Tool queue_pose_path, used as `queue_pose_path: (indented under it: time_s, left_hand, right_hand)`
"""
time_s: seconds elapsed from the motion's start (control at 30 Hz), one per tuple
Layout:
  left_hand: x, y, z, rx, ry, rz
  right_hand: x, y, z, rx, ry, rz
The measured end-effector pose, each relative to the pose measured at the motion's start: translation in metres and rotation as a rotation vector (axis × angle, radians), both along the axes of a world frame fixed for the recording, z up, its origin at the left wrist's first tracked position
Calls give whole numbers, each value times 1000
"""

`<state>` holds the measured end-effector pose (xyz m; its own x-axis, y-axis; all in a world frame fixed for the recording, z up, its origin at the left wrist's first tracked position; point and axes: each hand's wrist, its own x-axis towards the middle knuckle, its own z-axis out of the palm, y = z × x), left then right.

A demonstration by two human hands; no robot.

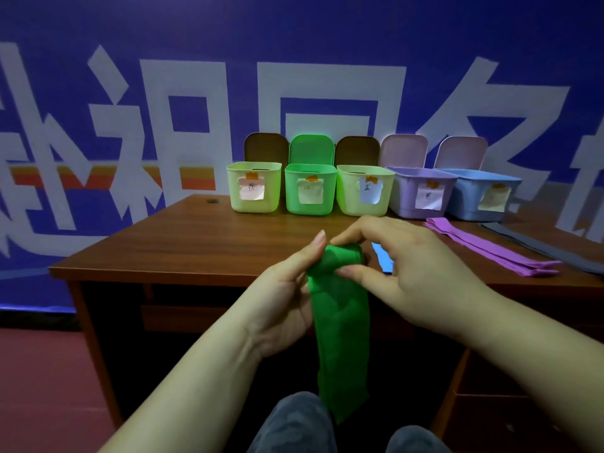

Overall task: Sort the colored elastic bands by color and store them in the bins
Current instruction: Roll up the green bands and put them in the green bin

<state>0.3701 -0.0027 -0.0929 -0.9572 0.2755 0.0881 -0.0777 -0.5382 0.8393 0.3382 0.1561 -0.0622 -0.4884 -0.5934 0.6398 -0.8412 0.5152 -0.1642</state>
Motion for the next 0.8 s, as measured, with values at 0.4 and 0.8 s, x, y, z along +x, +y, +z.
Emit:
queue_pose_path:
  time_s: [0.4, 0.8]
  left_hand:
    - [-2, -5, 2, -224, 62, 10]
    - [-5, -1, -15, -286, 101, -52]
  right_hand:
    - [-8, 12, -1, 57, -174, 24]
    - [-9, 12, -6, -86, -94, 38]
